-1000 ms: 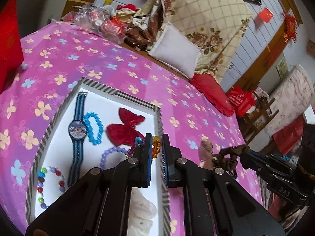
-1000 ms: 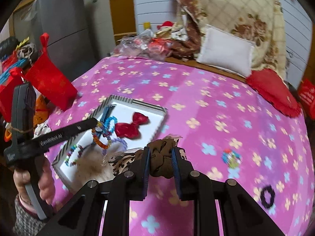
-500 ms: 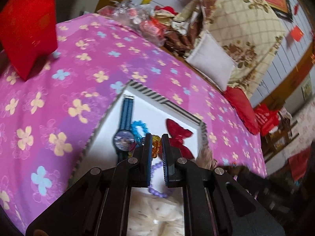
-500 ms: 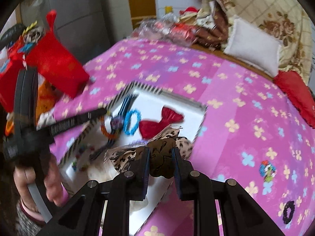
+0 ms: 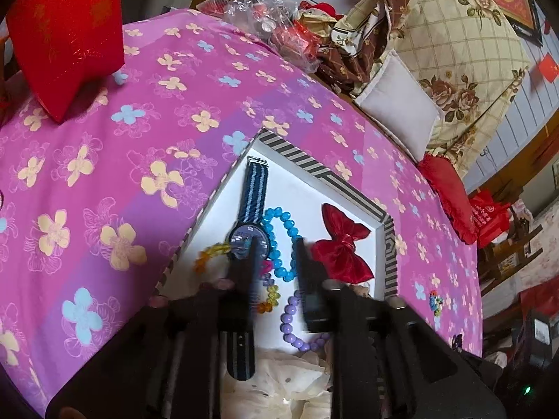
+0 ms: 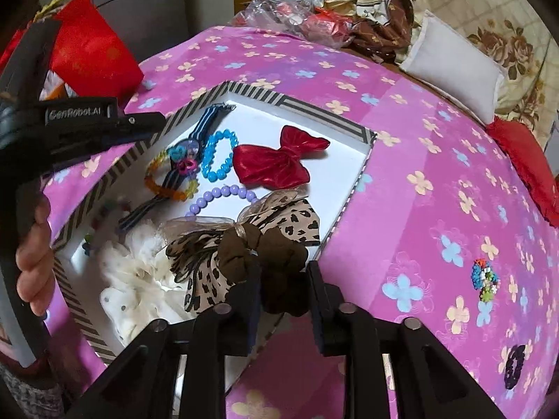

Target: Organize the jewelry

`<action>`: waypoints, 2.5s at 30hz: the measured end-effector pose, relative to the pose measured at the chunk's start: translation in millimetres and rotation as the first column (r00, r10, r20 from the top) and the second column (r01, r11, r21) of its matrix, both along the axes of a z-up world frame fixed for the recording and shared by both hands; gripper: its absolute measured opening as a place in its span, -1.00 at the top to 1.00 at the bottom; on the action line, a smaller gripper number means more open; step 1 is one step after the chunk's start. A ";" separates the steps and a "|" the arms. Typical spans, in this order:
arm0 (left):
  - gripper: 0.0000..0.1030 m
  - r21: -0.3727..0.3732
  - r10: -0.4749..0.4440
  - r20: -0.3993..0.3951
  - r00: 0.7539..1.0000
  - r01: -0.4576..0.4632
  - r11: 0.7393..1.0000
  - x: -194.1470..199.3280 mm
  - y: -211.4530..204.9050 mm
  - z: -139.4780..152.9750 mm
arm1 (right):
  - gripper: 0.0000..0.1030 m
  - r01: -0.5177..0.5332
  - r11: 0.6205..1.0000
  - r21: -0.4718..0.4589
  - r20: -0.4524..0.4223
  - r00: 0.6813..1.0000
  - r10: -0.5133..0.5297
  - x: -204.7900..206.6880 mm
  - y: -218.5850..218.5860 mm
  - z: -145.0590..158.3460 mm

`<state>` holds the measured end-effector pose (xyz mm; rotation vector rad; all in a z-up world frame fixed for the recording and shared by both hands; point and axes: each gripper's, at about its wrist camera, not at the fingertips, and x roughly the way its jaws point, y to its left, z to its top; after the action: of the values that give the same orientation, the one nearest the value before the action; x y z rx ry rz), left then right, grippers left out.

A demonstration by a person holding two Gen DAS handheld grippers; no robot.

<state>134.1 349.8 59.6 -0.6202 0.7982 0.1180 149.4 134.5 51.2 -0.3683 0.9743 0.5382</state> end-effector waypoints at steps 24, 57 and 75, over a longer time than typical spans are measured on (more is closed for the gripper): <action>0.13 0.062 -0.263 0.172 0.949 0.256 0.965 -32.8 -118.2 39.7 | 0.07 0.536 0.844 -0.036 0.061 0.844 -0.533 -40.5 -272.0 -3.7; 0.13 0.067 -0.449 0.024 0.893 0.446 0.892 -22.0 -205.4 -6.6 | 0.65 0.531 0.845 0.053 -0.065 0.847 -0.528 128.9 -230.9 -38.1; 0.13 0.120 -0.479 0.038 0.877 0.472 0.873 -35.8 -222.2 6.2 | 0.01 0.495 0.861 0.117 -0.074 0.869 -0.489 -40.5 -320.4 -6.8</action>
<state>98.3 127.6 65.8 -0.3086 0.8532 -0.3106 109.0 -185.9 44.3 0.0207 1.0210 0.1392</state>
